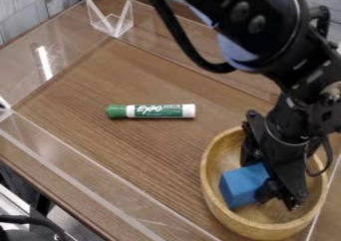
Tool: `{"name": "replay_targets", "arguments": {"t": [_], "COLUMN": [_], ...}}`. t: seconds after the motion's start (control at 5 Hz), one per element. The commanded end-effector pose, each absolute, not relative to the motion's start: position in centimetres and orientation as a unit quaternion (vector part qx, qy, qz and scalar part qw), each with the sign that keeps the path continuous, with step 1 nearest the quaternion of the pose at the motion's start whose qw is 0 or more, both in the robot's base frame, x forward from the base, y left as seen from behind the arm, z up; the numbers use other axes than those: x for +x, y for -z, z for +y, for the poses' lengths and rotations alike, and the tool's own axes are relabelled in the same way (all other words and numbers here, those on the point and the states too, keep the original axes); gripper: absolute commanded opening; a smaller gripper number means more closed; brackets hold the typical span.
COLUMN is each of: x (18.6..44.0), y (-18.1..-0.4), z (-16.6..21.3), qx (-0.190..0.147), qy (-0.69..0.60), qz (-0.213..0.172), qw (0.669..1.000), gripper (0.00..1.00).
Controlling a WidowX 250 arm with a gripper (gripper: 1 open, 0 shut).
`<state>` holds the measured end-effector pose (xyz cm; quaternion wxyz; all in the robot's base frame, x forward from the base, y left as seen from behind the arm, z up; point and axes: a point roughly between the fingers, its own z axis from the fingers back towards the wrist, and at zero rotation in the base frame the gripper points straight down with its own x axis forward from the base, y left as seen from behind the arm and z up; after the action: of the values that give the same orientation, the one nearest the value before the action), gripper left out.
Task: Remove the blue block from inside the brown bowl and put it on the table
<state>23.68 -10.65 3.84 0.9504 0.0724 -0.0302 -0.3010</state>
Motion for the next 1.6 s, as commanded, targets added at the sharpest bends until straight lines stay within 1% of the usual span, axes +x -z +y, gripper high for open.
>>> {"name": "replay_targets", "arguments": {"t": [0.0, 1.0, 1.4], "x": [24.59, 24.94, 25.02], "y": [-4.51, -4.95, -4.74], "z": [-10.46, -10.06, -9.98], "qx": [0.074, 0.08, 0.08], "qy": [0.293, 0.279, 0.273], "qz": [-0.047, -0.048, -0.049], "qw": [0.952, 0.956, 0.957], "gripper": [0.0, 0.0, 0.0]}}
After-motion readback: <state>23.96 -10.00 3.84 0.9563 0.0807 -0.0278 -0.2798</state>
